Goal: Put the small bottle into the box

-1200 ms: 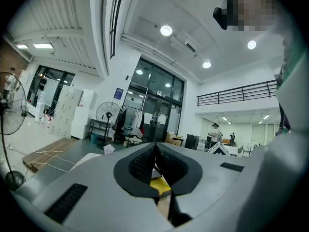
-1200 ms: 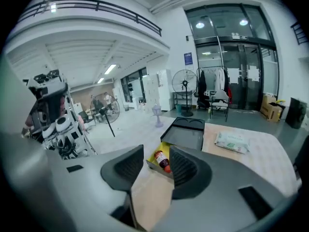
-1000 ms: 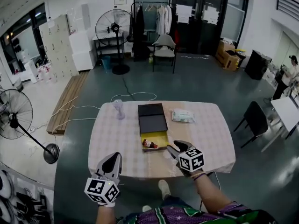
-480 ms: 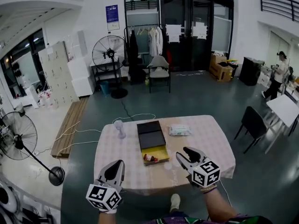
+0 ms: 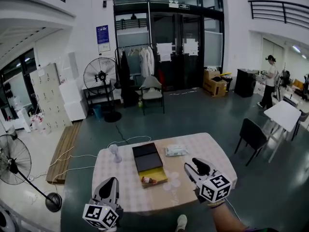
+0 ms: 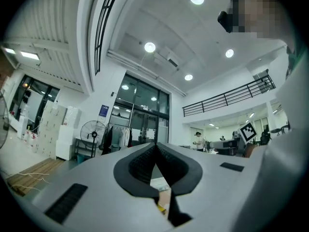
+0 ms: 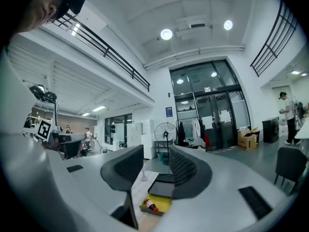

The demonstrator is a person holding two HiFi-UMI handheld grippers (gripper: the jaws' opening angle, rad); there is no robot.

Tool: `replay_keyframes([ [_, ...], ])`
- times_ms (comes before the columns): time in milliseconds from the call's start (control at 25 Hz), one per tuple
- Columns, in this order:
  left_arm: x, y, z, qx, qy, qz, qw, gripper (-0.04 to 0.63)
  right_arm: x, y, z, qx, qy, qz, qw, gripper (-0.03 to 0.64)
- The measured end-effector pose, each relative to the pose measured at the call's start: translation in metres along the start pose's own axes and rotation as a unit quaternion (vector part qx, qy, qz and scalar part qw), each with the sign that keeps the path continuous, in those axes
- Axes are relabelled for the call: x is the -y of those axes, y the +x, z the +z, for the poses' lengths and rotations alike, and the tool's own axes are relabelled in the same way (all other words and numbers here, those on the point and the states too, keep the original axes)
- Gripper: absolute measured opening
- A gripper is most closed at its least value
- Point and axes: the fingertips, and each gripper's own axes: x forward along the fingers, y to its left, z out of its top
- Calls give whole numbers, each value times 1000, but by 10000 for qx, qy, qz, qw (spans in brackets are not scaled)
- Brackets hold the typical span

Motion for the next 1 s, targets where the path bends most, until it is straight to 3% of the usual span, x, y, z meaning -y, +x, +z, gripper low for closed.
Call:
replay_keyframes([
  [560, -10, -11, 18, 263, -21, 265, 9993, 23, -21, 9, 19, 217, -220, 16, 9995, 23],
  [1000, -11, -11, 10, 245, -16, 226, 9994, 23, -27, 9, 21, 303, -347, -29, 9989, 5],
])
